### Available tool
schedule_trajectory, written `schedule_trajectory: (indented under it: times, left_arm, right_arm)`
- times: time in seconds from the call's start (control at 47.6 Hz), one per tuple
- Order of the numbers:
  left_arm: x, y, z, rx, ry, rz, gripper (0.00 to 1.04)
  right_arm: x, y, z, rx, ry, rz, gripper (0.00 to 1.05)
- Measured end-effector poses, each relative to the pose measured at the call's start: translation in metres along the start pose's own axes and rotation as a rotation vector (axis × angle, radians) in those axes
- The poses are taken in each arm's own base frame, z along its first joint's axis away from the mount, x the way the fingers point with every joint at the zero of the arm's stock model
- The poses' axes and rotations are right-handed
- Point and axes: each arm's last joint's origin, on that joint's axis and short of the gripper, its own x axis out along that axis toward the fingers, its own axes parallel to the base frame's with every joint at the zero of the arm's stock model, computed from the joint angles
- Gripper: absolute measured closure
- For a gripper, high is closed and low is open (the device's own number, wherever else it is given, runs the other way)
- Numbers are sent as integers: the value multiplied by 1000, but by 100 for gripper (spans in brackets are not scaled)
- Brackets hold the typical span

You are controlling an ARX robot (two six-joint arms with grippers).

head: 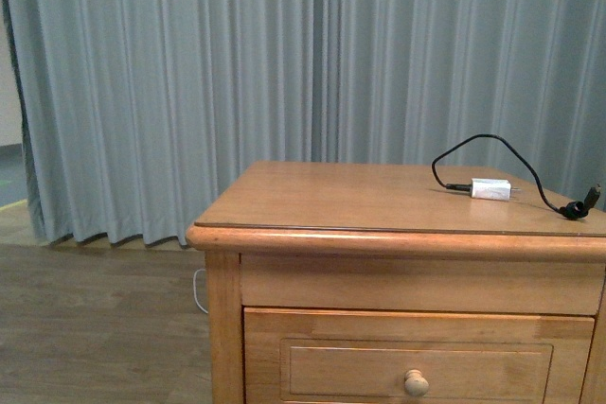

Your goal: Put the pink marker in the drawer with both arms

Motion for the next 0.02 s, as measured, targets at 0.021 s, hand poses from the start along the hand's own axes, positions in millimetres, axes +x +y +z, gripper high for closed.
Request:
schedule_trajectory:
  times: [0.021]
  left_arm:
    - [0, 0, 0, 0, 0, 0, 6]
  right_arm:
    - [0, 0, 0, 0, 0, 0, 8]
